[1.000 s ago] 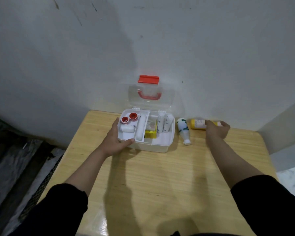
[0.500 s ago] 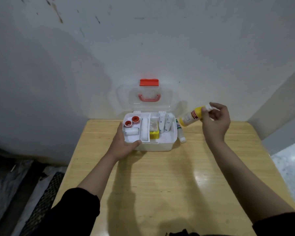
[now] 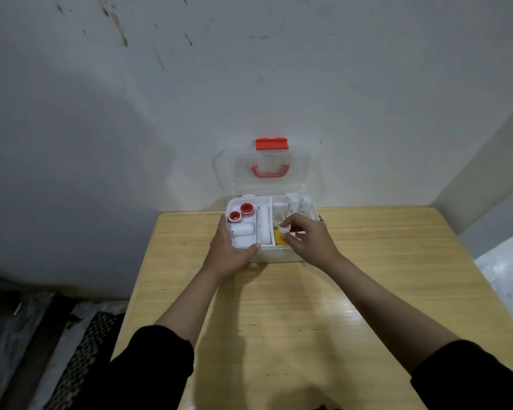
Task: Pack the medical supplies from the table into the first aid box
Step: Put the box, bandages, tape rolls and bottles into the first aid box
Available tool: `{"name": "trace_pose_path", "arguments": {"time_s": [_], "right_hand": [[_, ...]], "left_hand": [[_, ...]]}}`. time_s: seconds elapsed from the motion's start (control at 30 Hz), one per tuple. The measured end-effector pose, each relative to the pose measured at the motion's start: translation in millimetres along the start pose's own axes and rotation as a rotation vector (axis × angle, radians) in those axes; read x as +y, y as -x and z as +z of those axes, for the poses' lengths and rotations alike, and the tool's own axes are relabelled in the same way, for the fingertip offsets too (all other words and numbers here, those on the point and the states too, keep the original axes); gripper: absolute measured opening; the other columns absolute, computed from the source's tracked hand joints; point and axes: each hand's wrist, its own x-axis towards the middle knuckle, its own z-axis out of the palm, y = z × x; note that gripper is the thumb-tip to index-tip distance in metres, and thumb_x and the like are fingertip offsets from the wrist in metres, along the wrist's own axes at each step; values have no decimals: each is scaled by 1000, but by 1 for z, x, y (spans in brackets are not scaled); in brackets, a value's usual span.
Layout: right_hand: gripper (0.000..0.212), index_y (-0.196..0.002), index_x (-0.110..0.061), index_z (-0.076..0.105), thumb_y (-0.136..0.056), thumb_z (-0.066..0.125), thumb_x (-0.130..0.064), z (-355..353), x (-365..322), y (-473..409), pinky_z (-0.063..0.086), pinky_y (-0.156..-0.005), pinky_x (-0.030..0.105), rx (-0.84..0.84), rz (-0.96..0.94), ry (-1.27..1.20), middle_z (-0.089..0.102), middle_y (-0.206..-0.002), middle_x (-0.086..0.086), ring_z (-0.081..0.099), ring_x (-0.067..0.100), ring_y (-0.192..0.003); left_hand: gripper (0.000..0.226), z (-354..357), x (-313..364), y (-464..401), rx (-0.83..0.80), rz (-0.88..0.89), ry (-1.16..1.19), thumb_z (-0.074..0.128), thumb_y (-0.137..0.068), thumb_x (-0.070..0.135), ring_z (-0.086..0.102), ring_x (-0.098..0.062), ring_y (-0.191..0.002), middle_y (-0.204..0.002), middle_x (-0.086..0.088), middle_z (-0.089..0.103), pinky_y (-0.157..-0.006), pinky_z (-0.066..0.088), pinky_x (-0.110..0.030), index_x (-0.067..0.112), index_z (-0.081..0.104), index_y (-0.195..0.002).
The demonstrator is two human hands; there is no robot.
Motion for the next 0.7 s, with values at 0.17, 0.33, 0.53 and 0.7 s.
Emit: {"name": "trace_pose_path", "arguments": {"time_s": [0.17,0.33,0.53,0.7], "right_hand": [[17,-96,-15,70,-79,73,-16,-5,2,7,51,-77,20,116,-62,-21,68,-88,-5,64,11,-85],[14,-100,-13,67,-86,62,-13,-22,33,18,53,-78,32,578,146,-89,69,-94,0,63,10,-83],[44,-116,-19,59,-75,72,-30,-13,75,13,48,-88,40,453,511,25,66,-107,4,62,22,-100],[36,-112,-19,61,-78,67,-32,-3,78,1,35,-93,41,438,574,127,70,-100,2,62,25,-96]], "left_hand": [[94,1,-4,-1,-6,-2,-3,81,-72,33,45,0,-109,-119,26,38,-88,39,-19,28,20,-144],[99,1,-5,-2,-10,-12,2,81,-72,35,41,-2,-115,-128,21,36,-92,38,-21,27,16,-147],[95,0,-2,-1,-12,-11,-3,80,-74,32,39,2,-111,-125,23,34,-77,32,-3,26,17,-146],[95,0,-4,-3,-27,-14,-10,80,-74,34,41,0,-113,-128,22,36,-91,40,-18,29,18,-145]]}}
